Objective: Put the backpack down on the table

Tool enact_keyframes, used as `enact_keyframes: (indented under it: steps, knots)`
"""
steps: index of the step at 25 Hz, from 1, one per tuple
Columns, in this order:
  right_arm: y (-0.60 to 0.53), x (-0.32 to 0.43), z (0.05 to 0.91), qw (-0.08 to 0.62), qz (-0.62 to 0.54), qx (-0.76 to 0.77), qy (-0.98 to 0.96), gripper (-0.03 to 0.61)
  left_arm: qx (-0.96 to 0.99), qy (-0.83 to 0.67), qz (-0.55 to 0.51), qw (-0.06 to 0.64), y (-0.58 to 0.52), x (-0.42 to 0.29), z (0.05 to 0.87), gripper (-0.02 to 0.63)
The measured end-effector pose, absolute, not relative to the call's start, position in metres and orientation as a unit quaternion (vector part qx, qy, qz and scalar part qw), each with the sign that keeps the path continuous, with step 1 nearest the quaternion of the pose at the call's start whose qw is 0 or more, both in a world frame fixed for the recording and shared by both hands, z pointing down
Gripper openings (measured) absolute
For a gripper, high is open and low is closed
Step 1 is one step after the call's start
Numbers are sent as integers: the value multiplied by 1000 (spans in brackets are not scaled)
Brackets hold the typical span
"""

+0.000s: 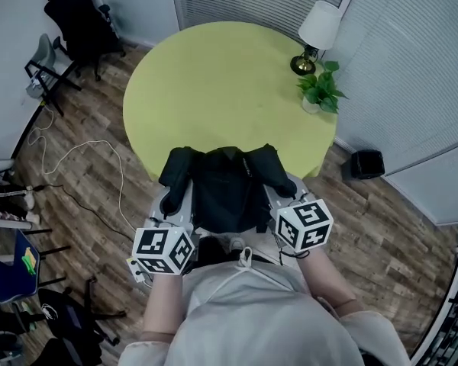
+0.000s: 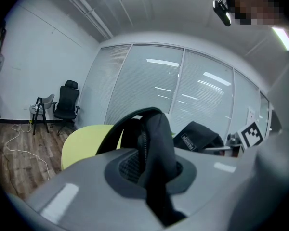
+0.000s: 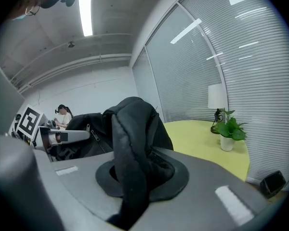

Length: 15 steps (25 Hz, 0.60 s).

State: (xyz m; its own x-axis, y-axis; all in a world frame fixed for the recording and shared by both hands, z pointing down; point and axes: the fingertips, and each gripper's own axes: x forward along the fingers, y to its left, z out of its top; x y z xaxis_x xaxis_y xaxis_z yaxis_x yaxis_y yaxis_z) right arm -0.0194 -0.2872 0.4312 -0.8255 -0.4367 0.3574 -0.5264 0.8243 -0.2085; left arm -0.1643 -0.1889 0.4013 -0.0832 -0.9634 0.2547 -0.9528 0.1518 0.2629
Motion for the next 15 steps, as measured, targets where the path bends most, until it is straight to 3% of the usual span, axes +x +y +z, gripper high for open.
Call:
enact_keyframes:
  steps: [15]
  knots:
    - [-419,-110,444,149,173,326,-918,37,703,-681,14,206,-342,-268,415,32]
